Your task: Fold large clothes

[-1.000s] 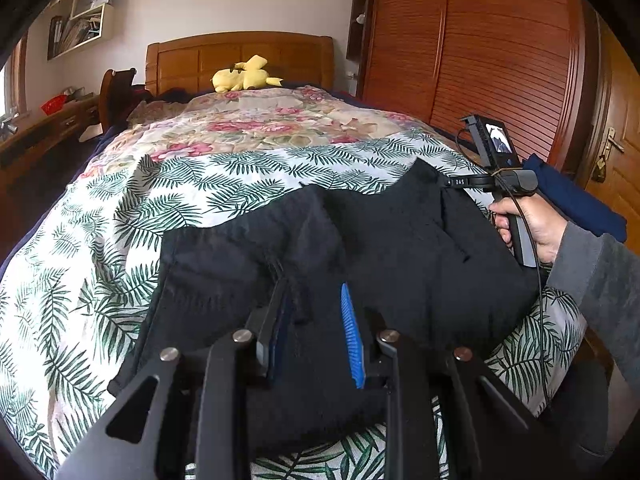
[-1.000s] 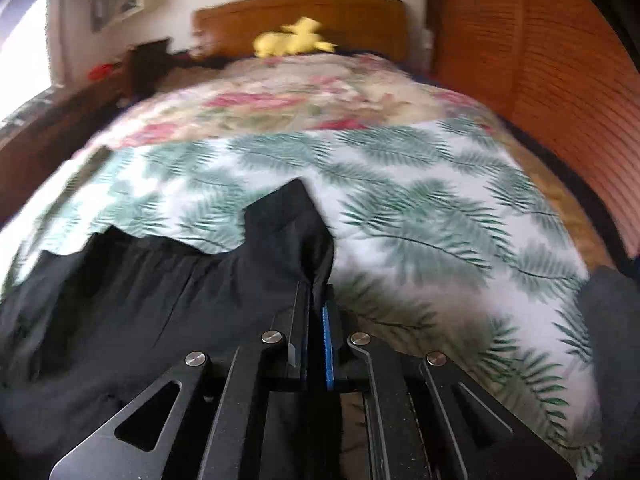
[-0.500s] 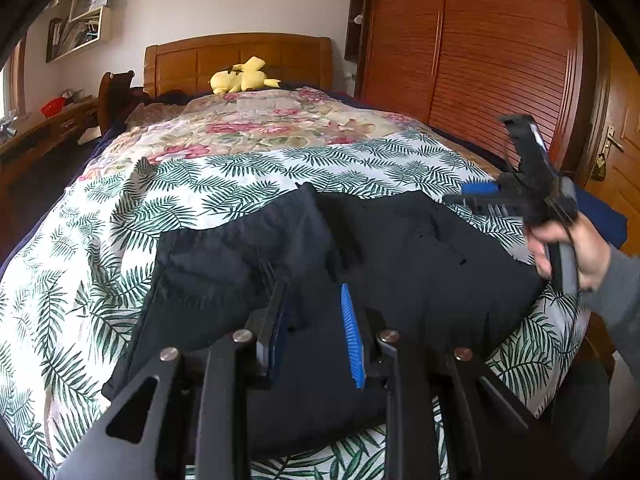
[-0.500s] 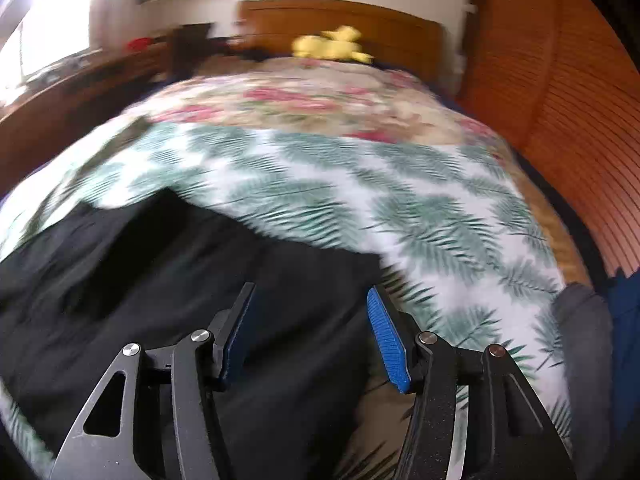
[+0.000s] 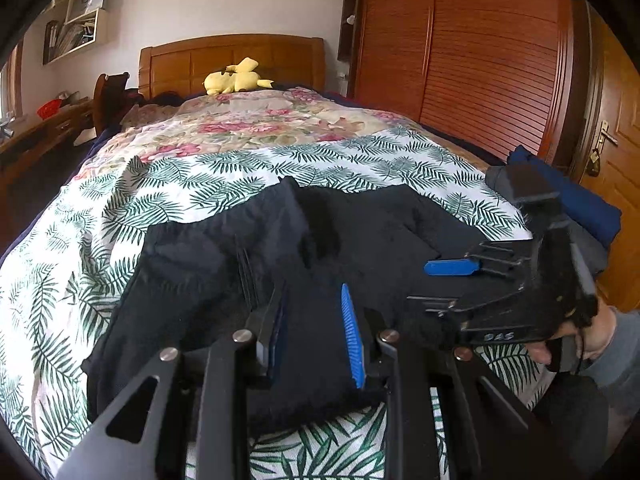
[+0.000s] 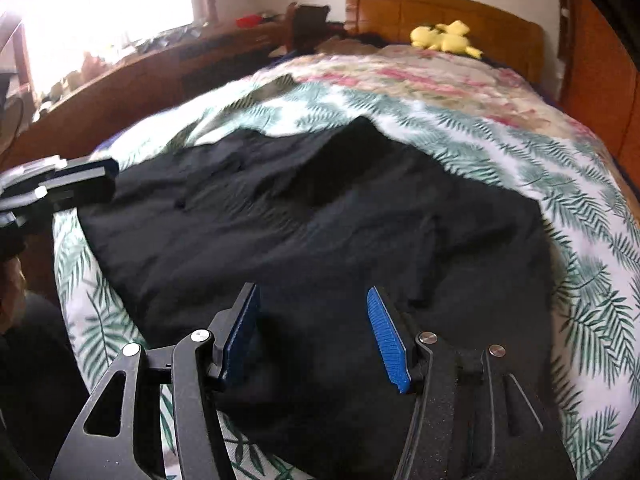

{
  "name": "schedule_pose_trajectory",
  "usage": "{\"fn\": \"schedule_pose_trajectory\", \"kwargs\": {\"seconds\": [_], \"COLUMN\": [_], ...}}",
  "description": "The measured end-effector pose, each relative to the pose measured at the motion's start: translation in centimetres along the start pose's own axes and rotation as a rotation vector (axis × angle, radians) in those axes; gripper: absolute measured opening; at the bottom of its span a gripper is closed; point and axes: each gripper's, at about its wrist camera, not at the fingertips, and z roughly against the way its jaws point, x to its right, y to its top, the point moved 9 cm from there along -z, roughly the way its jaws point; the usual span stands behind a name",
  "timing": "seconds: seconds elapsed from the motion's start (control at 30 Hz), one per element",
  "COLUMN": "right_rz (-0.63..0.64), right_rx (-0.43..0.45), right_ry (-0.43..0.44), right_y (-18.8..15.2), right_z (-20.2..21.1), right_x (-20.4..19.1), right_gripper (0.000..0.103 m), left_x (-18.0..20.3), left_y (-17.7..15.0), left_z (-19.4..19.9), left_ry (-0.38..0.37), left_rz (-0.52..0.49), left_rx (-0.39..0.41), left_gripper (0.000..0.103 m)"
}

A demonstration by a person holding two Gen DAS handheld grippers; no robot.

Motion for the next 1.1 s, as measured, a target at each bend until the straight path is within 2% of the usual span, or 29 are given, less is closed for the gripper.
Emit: {"fn": "schedule_pose_trajectory", "kwargs": {"seconds": [0.13,0.3,0.4,0.47,0.63,0.8,0.93,1.1], "right_rz": [0.038,-0.016,-0.009,-0.015,0.060,0.071,0.066,0.080], "right_rx": [-0.039,0.026,0.051,0.070,0.079,0.040,0.065,0.082], "right_ry": [-0.027,-0.010,-0.029,0.003,0.074,0.064,0.070,0.050], "right_y": [-1.9,-2.4,-2.2,-1.9,-1.2,-2.4,-2.6,-2.8], "right_z": [-2.3,-1.9,-1.1,-0.4,0.3,-1.6,-1.7,-1.5], "right_x": [-0.6,-0.2,-0.3,-1.0,-4.3,-4.9,-4.6,-4.6], "right_gripper": [0.058,0.058,0.058,0.058,0.058,0.058,0.058,0.058], "left_x": [-0.3,-2.0,-3.1,-3.7,-5.0,-7.3,-8.8,-10.5], "left_y": [-0.7,-2.5,-3.3,-3.7,-4.1,-4.0,-4.4,-6.5], "left_z": [0.3,0.4,0.5,0.7,1.3,2.8,3.8,4.1], "left_ry": [0.016,0.062,0.094,0.114,0.152,0.251,0.280,0.312], "left_rz": [-0.006,0.023,0.041,0.046,0.064,0.033,0.047,0.074], "left_rx": [-0.004,-0.040,-0.053,-0.055,-0.051,-0.050,-0.061,-0.106], "left_gripper": [0.024,0.025,0.026,0.026,0.027,0.029,0.033,0.035]}}
